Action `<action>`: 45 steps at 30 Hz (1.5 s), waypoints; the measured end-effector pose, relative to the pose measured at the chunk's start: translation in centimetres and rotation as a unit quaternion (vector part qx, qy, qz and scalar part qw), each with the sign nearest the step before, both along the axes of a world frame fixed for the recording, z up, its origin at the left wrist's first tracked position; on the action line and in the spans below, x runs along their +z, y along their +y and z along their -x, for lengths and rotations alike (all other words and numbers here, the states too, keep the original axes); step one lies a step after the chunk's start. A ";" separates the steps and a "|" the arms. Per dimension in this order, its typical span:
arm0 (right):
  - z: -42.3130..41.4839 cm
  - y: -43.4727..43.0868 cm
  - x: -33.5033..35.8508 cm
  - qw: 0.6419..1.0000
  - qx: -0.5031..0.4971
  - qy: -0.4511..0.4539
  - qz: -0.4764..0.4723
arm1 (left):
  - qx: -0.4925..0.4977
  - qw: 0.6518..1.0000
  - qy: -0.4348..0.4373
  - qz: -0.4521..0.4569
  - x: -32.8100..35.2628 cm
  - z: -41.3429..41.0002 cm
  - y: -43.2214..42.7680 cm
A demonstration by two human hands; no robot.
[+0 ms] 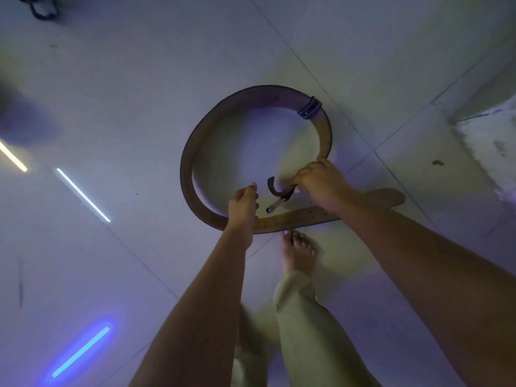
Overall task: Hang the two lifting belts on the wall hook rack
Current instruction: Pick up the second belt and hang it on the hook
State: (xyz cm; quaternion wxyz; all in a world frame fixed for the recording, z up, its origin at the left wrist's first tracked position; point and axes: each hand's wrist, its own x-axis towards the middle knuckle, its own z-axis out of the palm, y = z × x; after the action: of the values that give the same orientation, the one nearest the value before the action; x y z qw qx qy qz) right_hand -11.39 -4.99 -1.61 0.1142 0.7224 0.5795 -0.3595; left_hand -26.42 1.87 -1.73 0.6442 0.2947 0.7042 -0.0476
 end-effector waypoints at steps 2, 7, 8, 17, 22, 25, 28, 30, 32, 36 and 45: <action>0.0 0.5 2.1 0.996 -0.047 0.038 -0.058 | 0.015 1.000 0.001 -0.015 1.4 0.4 0.2; 0.4 2.4 10.4 0.962 -0.209 0.116 -0.133 | 0.061 0.995 -0.074 0.000 8.2 0.7 1.4; 0.6 2.8 12.4 0.952 -0.238 0.129 -0.141 | 0.070 0.993 -0.095 0.002 10.1 0.7 1.8; 2.5 4.3 34.6 0.819 -0.487 0.197 -0.232 | 0.036 0.956 -0.287 -0.044 32.8 -1.3 4.3; 3.4 2.3 48.7 0.739 -0.556 0.211 -0.317 | -0.025 0.944 -0.318 -0.081 47.4 -2.0 4.7; 2.8 1.1 57.2 0.702 -0.574 0.209 -0.368 | -0.082 0.927 -0.351 -0.103 55.1 -3.0 4.3; 1.5 -0.5 64.6 0.640 -0.607 0.208 -0.423 | -0.084 0.894 -0.420 -0.128 62.0 -5.0 3.2; 0.8 -1.7 69.3 0.577 -0.626 0.245 -0.464 | -0.102 0.868 -0.462 -0.148 66.3 -6.5 2.0; 0.2 -3.3 73.8 0.511 -0.638 0.290 -0.497 | -0.145 0.836 -0.498 -0.181 70.6 -8.0 0.7; -0.9 -6.5 81.7 0.450 -0.614 0.306 -0.572 | -0.203 0.771 -0.558 -0.231 78.9 -11.2 -1.7; -5.0 -16.6 98.5 0.362 -0.542 0.285 -0.703 | -0.244 0.623 -0.697 -0.258 95.2 -19.9 -12.4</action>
State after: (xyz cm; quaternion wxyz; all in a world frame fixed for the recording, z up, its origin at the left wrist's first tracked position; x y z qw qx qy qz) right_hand -6.37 -21.60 96.90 -0.8262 0.5536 0.1040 0.0096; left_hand -6.49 -10.56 93.46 0.8046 0.5549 -0.0697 0.1997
